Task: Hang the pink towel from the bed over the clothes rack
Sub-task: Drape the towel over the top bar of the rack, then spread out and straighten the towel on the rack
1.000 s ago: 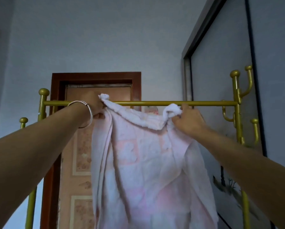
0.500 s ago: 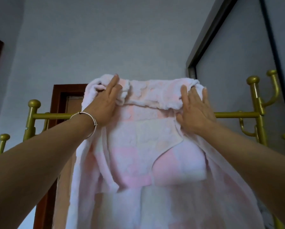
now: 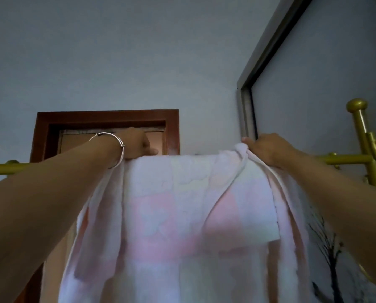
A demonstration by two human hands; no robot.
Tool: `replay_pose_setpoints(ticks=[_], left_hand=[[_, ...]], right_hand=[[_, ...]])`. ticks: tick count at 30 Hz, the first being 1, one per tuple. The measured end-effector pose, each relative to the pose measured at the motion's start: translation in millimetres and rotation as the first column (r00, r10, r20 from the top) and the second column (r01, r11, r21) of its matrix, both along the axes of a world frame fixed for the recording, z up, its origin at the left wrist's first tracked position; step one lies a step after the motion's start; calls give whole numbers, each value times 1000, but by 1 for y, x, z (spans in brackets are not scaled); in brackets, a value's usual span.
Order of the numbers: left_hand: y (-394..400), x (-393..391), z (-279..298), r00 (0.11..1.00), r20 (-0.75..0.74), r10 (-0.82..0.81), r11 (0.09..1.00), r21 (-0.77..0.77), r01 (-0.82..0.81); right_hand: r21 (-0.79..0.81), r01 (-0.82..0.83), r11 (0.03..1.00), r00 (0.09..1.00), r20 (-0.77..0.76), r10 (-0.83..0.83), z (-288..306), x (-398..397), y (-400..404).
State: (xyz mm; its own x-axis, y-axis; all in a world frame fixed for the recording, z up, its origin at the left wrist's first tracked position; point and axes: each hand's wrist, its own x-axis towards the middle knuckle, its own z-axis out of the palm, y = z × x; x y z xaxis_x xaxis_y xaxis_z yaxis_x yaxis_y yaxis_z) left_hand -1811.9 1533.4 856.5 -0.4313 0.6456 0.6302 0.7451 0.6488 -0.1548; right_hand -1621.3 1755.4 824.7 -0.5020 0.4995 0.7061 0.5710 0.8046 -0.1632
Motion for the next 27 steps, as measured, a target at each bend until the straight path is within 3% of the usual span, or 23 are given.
replay_pose_setpoints(ticks=[7,13,19,23,25,27], left_hand=[[-1,14,-4,995,-84,-53,996,71,59],[27,61,-33,888,-276,-368,903,121,412],[38,68,-64,876,-357,-323,923,83,375],[33,75,-89,875,-351,-332,916,102,388],[31,79,-107,875,-331,-354,907,108,407],[30,79,-131,878,-336,-340,919,79,386]], right_hand=[[-99,-49,994,992,-120,37,0,-2,8],[-87,-85,993,973,-222,64,-4,4,3],[171,-148,974,939,-286,193,-23,17,-17],[423,-187,886,929,-217,300,-51,29,-33],[531,-227,816,935,-116,336,-72,37,-41],[540,-317,780,936,45,349,-93,42,-47]])
